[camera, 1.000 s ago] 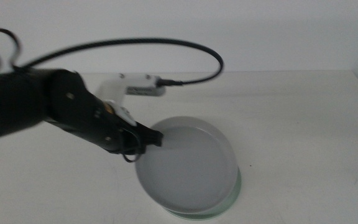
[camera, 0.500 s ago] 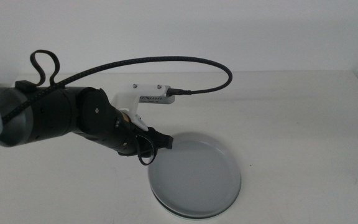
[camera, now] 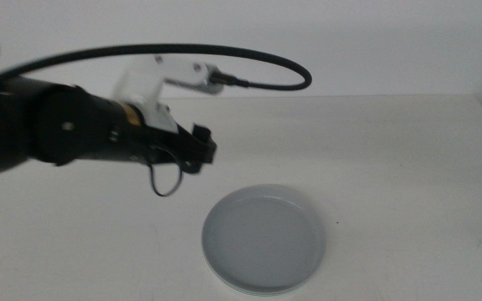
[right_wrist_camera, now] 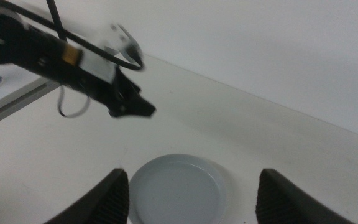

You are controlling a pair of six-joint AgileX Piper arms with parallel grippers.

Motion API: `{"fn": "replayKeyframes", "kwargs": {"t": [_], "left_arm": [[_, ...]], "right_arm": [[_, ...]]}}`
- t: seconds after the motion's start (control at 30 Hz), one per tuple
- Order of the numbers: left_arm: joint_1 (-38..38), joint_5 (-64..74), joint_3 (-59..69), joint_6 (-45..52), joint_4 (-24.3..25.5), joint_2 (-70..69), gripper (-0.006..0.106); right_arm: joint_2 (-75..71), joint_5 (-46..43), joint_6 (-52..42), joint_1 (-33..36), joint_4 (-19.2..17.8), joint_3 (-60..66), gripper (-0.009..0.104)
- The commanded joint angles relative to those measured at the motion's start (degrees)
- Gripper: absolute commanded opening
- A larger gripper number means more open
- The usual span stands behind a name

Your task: Stack the three bowls on top of each other.

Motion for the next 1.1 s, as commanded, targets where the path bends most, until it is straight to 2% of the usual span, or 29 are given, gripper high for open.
{"fn": "replayKeyframes", "kwargs": {"t": [0.0,0.13,0.23,0.4,0.6,0.87,1.07], "left_arm": [[-0.31,-3.86,-1.57,-0.04,5.62,-6.12,0.077],[-0.31,-3.86,-1.57,-0.09,14.68,-11.86,0.074],[-0.31,-5.19,-1.57,-0.26,17.94,-15.29,0.074],[2.15,-3.84,-1.37,-0.26,17.52,-21.23,0.074],[12.41,3.47,2.05,-0.31,10.86,-30.59,0.074],[23.74,1.80,13.32,-0.31,10.96,-44.47,0.074],[24.74,2.59,17.59,-0.31,10.96,-50.71,0.074]], "right_arm": [[0.50,-3.93,-0.84,0.07,0.49,-1.29,0.052],[0.50,-3.93,-0.84,0.07,0.49,-1.29,0.052],[0.50,-3.93,-0.84,0.07,0.49,-1.29,0.052],[0.50,-3.93,-0.84,0.07,0.49,-1.29,0.052],[0.61,-3.92,-0.84,0.07,0.34,-1.29,0.052],[0.62,-3.92,-0.84,0.07,0.27,-1.29,0.052],[0.62,-3.92,-0.84,0.07,0.27,-1.29,0.052]]}}
